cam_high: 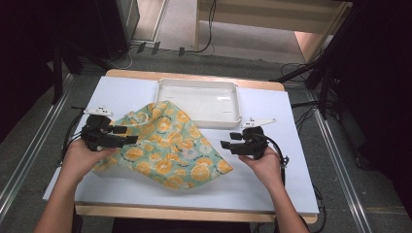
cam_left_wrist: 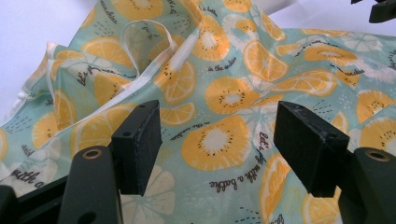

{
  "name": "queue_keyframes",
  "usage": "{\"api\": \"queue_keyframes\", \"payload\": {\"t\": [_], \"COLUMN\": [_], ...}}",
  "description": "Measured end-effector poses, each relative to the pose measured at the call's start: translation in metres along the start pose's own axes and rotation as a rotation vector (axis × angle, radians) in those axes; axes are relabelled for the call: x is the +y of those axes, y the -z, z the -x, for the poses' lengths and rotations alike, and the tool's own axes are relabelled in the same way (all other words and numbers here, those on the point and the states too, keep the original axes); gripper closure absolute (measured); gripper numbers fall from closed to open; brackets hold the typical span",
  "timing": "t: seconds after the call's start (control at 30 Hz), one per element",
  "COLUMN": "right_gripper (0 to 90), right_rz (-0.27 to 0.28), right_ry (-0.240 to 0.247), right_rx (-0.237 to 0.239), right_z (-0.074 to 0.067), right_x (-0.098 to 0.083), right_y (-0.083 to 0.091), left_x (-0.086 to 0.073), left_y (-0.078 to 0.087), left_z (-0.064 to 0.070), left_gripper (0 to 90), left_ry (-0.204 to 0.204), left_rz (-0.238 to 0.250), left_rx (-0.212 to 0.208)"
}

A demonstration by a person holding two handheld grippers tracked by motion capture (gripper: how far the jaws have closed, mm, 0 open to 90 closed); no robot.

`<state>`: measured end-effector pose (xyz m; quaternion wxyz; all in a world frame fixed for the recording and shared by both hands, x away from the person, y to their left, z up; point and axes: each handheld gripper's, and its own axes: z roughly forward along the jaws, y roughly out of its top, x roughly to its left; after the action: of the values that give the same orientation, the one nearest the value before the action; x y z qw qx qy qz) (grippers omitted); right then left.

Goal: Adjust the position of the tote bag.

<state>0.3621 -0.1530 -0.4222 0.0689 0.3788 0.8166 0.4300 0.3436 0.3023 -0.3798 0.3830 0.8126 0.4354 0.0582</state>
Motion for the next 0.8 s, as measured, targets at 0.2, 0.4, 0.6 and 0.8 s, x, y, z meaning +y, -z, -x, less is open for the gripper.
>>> {"api": "queue_keyframes", "payload": {"t": [0.2,0.4,0.6,0.8], "right_gripper": [43.7,42.5,42.4,42.4], "right_rz": [0.002,-0.001,-0.012,-0.012], "right_ry": [0.013,0.021,0.039,0.038], "right_rx": [0.002,0.004,0.001,0.004], "right_z": [-0.0013,-0.0015,-0.0035,-0.0032], "right_x": [0.0003,0.0001,0.0,0.0004], "right_y": [0.0007,0.0008,-0.0004,-0.0006], "left_x": [0.0013,0.001,0.0022,0.0045], "left_y": [0.0004,0.0016,0.0024,0.0038], "left_z": [0.0018,0.0011,0.001,0.0023], "left_gripper": [32.6,32.5,32.5,32.5], "left_ry": [0.011,0.01,0.012,-0.005], "left_rz": [-0.008,-0.001,-0.006,-0.004], "left_rx": [-0.03,-0.015,0.003,0.013]}}
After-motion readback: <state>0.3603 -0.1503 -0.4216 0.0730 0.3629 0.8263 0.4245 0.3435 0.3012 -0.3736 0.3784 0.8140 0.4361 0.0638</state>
